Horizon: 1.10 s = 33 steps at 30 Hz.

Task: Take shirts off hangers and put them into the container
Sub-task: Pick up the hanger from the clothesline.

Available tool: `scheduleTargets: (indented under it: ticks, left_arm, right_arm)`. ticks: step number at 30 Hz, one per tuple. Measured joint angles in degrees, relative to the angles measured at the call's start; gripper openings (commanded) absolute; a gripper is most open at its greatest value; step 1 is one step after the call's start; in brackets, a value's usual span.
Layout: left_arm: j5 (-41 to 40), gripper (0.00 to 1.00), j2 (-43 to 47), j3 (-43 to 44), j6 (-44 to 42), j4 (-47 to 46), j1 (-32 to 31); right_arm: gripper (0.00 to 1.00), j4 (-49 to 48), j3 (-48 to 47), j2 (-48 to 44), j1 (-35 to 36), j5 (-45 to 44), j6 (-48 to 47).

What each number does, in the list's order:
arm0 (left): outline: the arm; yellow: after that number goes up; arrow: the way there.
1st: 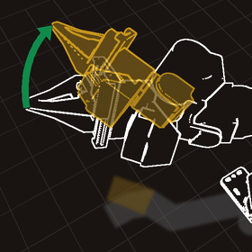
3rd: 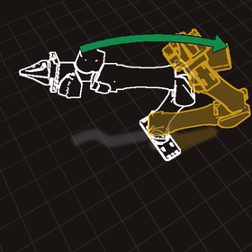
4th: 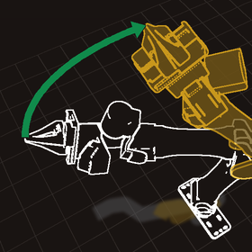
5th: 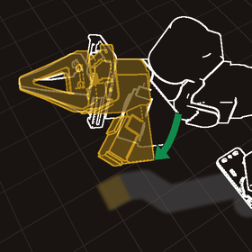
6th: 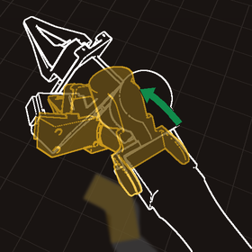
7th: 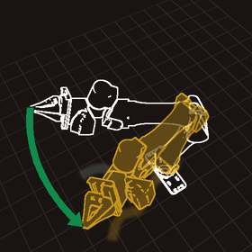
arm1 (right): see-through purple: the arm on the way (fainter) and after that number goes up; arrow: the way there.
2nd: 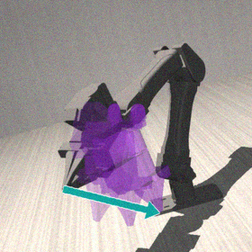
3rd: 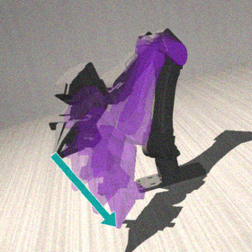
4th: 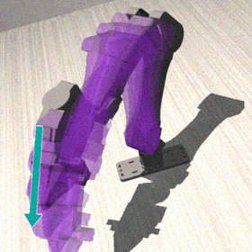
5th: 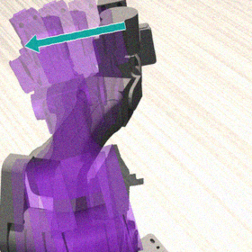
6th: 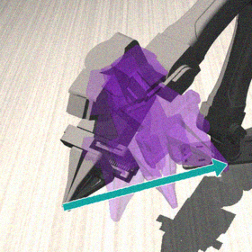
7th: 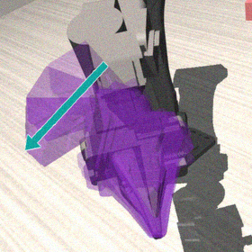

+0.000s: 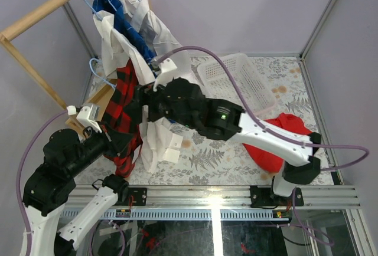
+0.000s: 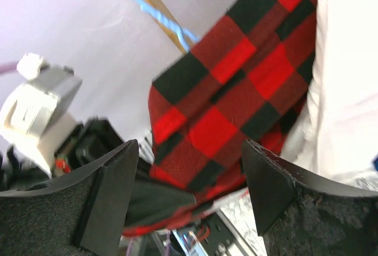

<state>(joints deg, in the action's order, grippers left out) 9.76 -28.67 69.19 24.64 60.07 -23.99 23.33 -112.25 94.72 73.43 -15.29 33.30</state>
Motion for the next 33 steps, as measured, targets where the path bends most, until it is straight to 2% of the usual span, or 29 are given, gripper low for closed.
scheduleTargets:
  ticks: [5, 10, 12, 14, 15, 16, 17, 18, 21, 24, 27, 33]
  left_arm:
    - [0.3, 0.0, 0.7, -0.2, -1.1, 0.5, 0.0]
    - [0.4, 0.0, 0.8, -0.4, -1.9, 0.7, 0.0]
    - [0.4, 0.02, 0.9, -0.4, -2.3, 0.9, 0.0]
    - [0.4, 0.11, 1.1, -0.4, -2.6, 1.1, 0.0]
    - [0.5, 0.17, 1.2, -0.5, -2.8, 1.4, 0.0]
    - [0.6, 0.27, 1.2, -0.7, -3.0, 1.5, 0.0]
    - [0.9, 0.31, 1.2, -0.8, -3.4, 1.5, 0.0]
    - [1.1, 0.36, 1.3, -0.8, -3.6, 1.4, 0.0]
    - [1.9, 0.64, 1.8, -0.8, -4.0, 1.3, -0.1]
    - [2.9, 0.81, 2.1, -0.8, -4.4, 1.3, -0.1]
    - [4.1, 0.88, 2.4, -0.7, -4.7, 1.3, -0.1]
    - [4.0, 0.94, 3.1, 3.4, -4.8, 1.3, -0.2]
  right_arm:
    - [0.79, 0.7, -10.8, 10.6, 1.3, -4.2, 2.3]
    - [0.8, 3.6, -15.4, 17.2, 2.2, -7.6, 3.4]
    - [0.71, 5.2, -17.6, 19.3, 2.7, -9.6, 3.5]
    - [0.52, 6.4, -18.9, 20.7, 3.1, -11.2, 4.0]
    - [0.46, 6.4, -19.2, 21.0, 3.3, -11.5, 4.3]
    - [0.39, 6.6, -19.3, 21.1, 3.5, -11.9, 4.4]
    - [0.34, 6.9, -19.3, 21.1, 3.8, -12.4, 4.4]
    - [0.29, 7.3, -19.3, 21.0, 3.9, -12.8, 4.2]
    - [0.18, 8.1, -18.7, 20.9, 3.9, -13.7, 4.2]
    - [0.14, 8.1, -16.2, 19.8, 3.8, -13.6, 3.9]
    - [0.03, 7.7, -12.3, 17.4, 3.8, -12.9, 2.6]
    - [0.0, 6.1, 2.6, 5.1, 3.8, -8.6, -4.7]
